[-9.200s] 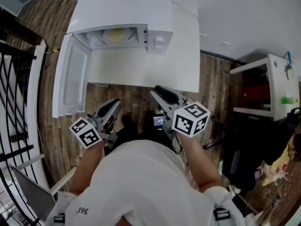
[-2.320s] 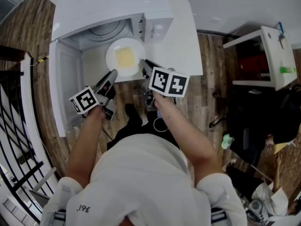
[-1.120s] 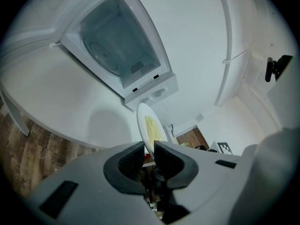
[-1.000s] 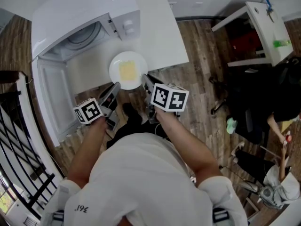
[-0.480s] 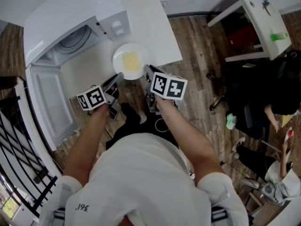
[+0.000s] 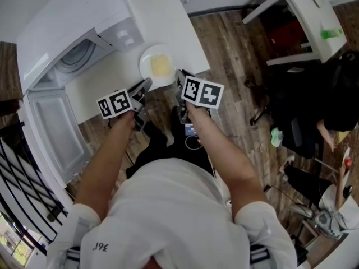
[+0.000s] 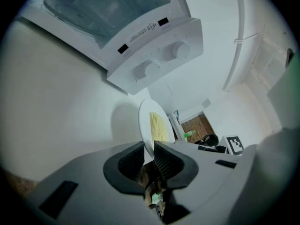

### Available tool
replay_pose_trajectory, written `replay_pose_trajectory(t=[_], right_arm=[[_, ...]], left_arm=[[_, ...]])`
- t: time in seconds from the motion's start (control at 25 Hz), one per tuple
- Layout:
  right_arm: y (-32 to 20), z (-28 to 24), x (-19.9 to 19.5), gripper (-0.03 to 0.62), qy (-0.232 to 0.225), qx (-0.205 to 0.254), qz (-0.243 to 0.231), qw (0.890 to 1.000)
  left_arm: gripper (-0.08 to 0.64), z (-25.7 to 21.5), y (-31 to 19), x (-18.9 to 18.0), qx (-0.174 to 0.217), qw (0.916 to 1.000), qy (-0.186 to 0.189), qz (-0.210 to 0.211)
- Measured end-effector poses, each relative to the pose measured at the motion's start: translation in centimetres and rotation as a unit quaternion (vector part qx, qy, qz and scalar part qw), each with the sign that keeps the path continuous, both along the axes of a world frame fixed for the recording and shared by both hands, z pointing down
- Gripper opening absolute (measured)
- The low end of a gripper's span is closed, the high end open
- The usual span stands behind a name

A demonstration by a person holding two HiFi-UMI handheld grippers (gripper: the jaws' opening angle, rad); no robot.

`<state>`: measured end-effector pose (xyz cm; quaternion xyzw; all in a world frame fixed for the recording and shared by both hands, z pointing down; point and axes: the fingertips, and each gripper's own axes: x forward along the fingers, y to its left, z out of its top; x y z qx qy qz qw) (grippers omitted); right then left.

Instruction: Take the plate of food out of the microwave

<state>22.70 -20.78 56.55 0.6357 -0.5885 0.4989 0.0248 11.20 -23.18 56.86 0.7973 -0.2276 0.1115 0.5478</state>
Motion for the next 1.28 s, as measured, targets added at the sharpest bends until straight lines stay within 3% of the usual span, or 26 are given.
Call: replay_pose_trajectory(t=[0.88,1.28], right_arm=[[-3.8,4.7,6.0,0.054,-0.001,-0.041,0.027,0.999],[-4.3,5.2,6.4,0.052,-0.01,-0.046,0.035,0.998]], left_arm=[[0.066,4.2,-3.5,5.8,-0.058,0.9951,-0.072,0.035],[0.067,4.0,-3.3,5.6,-0.081,0.9943,-0.058,0.04]])
